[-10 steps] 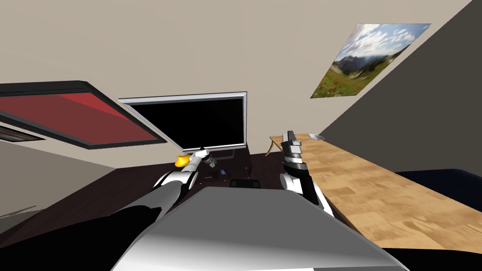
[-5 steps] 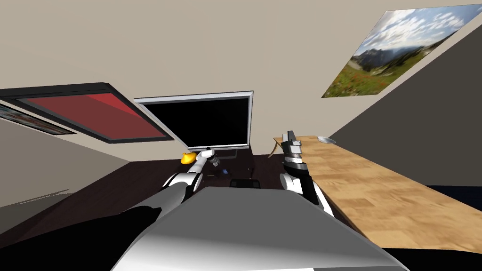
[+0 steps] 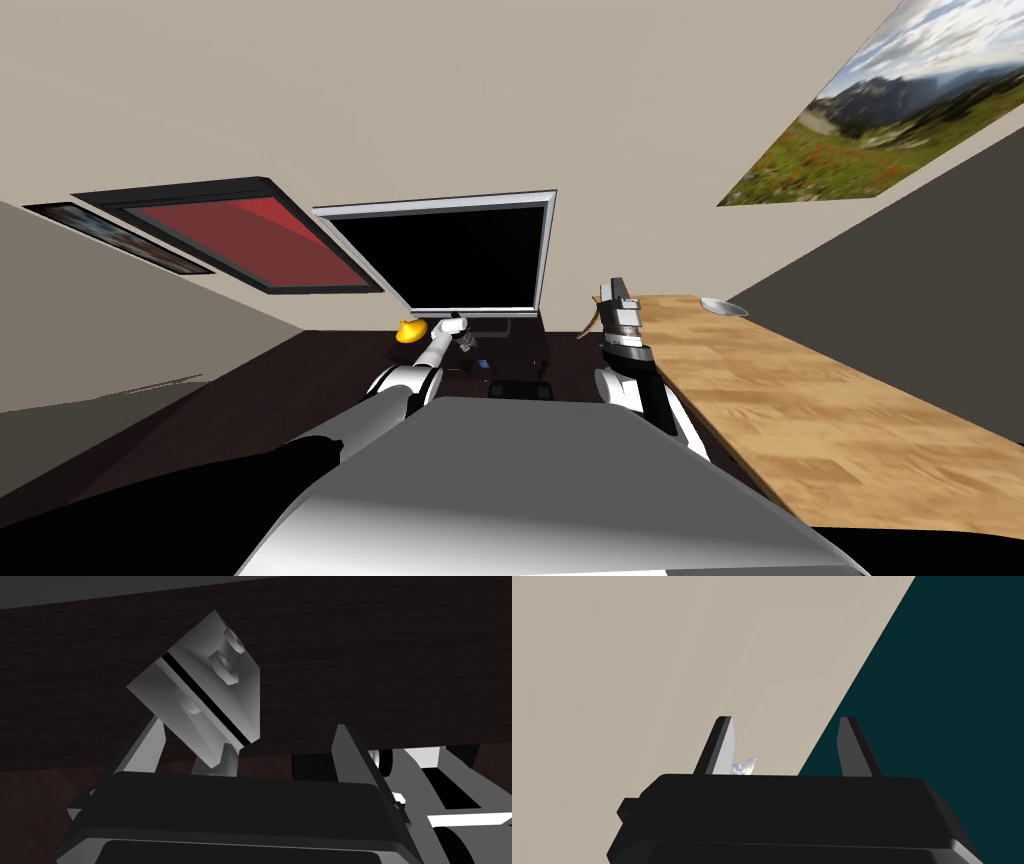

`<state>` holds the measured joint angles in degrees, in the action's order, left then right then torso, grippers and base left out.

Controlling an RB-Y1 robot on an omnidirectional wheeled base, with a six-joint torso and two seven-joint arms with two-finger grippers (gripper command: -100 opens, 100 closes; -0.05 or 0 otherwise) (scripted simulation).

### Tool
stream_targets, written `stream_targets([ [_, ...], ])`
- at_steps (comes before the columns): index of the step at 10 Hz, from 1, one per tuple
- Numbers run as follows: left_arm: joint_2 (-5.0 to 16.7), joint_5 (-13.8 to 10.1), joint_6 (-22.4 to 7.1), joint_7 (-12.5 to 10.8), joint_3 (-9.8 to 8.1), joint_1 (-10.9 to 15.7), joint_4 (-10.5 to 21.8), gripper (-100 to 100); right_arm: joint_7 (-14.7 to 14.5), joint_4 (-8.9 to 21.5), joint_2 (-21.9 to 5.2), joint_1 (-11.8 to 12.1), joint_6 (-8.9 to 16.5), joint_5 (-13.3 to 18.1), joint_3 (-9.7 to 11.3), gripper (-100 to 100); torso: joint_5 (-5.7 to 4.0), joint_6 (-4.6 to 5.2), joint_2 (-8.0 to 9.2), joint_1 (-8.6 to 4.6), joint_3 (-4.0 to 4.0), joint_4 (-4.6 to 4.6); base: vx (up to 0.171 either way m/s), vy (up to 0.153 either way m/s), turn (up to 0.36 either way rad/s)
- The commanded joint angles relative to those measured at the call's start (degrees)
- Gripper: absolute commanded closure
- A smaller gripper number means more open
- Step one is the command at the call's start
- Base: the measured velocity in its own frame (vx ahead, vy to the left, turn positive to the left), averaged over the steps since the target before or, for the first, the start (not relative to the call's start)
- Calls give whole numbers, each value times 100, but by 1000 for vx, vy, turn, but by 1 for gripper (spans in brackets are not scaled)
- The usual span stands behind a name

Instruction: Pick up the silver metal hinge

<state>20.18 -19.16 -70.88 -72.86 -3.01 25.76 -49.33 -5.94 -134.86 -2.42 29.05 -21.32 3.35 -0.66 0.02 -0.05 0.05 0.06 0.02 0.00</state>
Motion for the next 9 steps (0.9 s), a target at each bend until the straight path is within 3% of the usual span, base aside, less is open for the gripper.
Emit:
stream_targets([
  [1,0,0,0,0,0,0,0,-100,0,0,0,0,0,0,0,0,0,0,0,0,0,0,0,0,0],
  [2,-6,5,-7,-7,1,-9,-17,100,0,0,0,0,0,0,0,0,-1,0,2,-2,1,1,0,0,0],
  [6,10,6,-11,-42,-15,-10,-9,100,0,0,0,0,0,0,0,0,9,18,5,6,2,-1,-1,-1,4],
  [7,6,4,-11,-36,-13,-9,-11,0,0,0,0,0,0,0,0,0,7,15,4,4,1,-1,0,0,0],
  [8,277,-252,-4,70,-30,-52,71,100,0,0,0,0,0,0,0,0,6,14,3,3,1,-1,-3,5,-88],
  [9,429,-392,19,119,-46,-60,156,100,0,0,0,-1,0,0,0,0,3,6,5,10,2,0,-31,9,-117],
])
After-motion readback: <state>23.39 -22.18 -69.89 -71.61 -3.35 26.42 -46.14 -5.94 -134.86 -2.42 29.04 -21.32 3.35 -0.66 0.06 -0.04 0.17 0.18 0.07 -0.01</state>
